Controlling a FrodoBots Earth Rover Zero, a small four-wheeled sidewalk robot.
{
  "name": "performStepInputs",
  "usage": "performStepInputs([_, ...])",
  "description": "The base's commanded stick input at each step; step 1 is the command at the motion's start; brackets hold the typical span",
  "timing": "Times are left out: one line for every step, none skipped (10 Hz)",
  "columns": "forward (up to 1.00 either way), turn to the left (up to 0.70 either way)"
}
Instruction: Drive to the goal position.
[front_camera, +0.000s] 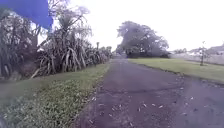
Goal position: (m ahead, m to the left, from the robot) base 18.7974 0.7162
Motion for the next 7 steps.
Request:
performStepInputs([0.70,0.00])
performStepInputs([0.70,0.00])
performStepInputs([0.70,-0.23])
performStepInputs([0.70,-0.35])
performStepInputs([0.70,-0.35])
performStepInputs([0.70,-0.35])
performStepInputs([0.70,-0.35])
